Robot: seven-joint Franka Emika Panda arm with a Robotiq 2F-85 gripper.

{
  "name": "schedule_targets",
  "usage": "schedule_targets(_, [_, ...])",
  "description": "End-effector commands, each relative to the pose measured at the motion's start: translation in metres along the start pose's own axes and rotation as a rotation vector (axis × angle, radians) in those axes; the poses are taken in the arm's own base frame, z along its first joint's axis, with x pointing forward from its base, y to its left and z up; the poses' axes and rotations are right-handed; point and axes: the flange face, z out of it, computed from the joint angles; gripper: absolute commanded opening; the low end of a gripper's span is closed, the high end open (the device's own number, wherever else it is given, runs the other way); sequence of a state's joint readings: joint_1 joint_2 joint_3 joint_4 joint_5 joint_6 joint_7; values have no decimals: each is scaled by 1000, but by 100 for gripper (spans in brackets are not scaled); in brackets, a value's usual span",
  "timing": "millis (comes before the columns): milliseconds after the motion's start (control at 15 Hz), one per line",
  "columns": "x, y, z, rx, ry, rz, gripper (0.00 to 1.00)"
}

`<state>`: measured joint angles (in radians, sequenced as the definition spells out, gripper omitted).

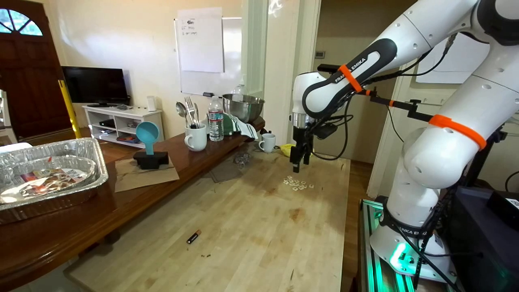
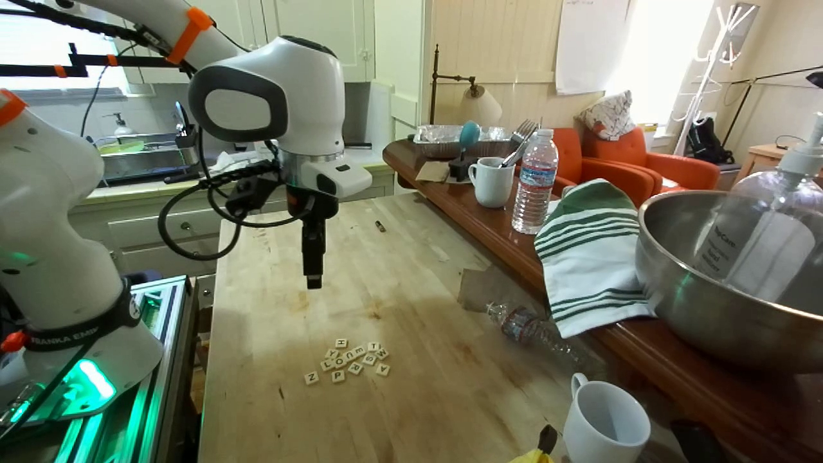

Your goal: Move the word pieces on the table

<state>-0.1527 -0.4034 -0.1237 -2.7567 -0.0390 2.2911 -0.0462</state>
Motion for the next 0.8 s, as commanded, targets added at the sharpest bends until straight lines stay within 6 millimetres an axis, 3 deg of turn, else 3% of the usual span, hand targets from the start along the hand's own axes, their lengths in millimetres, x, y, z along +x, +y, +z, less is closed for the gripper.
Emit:
schedule_targets(0, [4, -3, 4, -17, 6, -9, 100])
schedule_targets(733, [21, 13, 46, -15, 30, -150, 100])
